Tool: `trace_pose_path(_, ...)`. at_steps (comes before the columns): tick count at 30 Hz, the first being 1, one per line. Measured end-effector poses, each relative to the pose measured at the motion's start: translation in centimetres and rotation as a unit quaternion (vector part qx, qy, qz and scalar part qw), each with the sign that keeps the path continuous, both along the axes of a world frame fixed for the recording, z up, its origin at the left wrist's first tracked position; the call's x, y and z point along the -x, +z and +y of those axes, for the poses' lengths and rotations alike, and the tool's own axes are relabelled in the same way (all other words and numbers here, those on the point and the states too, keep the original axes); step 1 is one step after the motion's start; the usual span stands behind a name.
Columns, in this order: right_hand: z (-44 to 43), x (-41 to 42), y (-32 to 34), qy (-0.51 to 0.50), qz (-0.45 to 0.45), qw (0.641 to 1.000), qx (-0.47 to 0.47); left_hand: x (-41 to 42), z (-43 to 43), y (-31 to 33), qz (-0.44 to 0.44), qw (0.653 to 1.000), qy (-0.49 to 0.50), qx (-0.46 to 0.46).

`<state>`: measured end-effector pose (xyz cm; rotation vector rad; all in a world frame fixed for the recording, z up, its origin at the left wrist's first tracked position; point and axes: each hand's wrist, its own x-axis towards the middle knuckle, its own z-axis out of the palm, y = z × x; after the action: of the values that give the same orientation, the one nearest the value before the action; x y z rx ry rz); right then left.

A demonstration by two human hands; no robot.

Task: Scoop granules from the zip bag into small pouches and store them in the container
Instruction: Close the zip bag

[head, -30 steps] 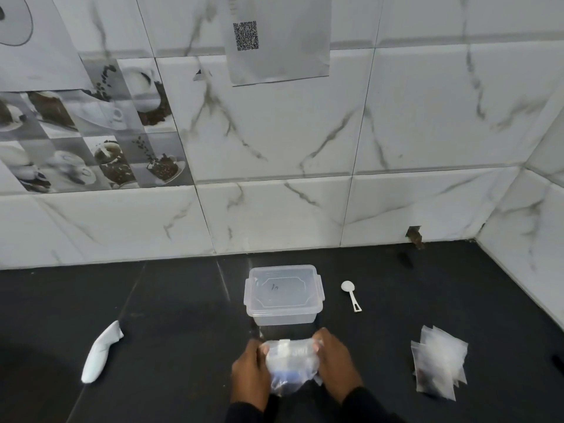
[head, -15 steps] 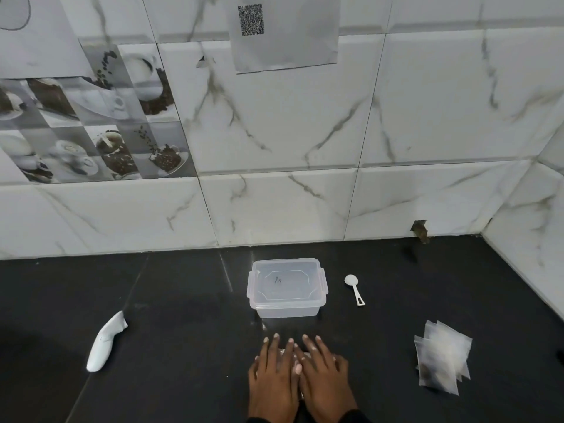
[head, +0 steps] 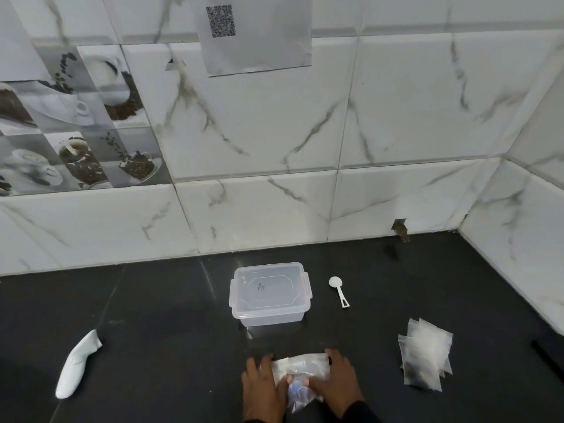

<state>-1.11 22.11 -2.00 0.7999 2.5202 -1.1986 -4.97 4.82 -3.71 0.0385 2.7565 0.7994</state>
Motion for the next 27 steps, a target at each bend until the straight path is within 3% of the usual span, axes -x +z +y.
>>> trace_pose_path(3, 2.4, 0.2, 0.7, -0.045, 0.003, 0.998, 0.054, 0.7, 2.1, 0.9, -0.014, 0.996, 0.01, -0.085)
trace_pose_path(9, 9.9, 1.9, 3.0, -0.079, 0.043, 0.996, -0.016, 2.6, 8.1, 3.9, -0.007, 0.977, -0.003, -0.214)
trace_pose_path(16, 20.1, 5.7, 6.3, -0.127, 0.088, 0.984, -0.087, 6.8, 15.8, 4.5, 0.005, 0.967, -0.053, -0.247)
trace_pose_path(22, 25.6, 8.8, 6.0, -0.135, 0.044, 0.986, -0.086, 9.7, 20.9, 6.6, -0.111, 0.962, -0.094, -0.229)
trace_pose_path(27, 26.9, 9.4, 4.2, -0.134, -0.009, 0.987, -0.083, 9.5, 21.8, 7.5, -0.154, 0.957, -0.132, -0.209)
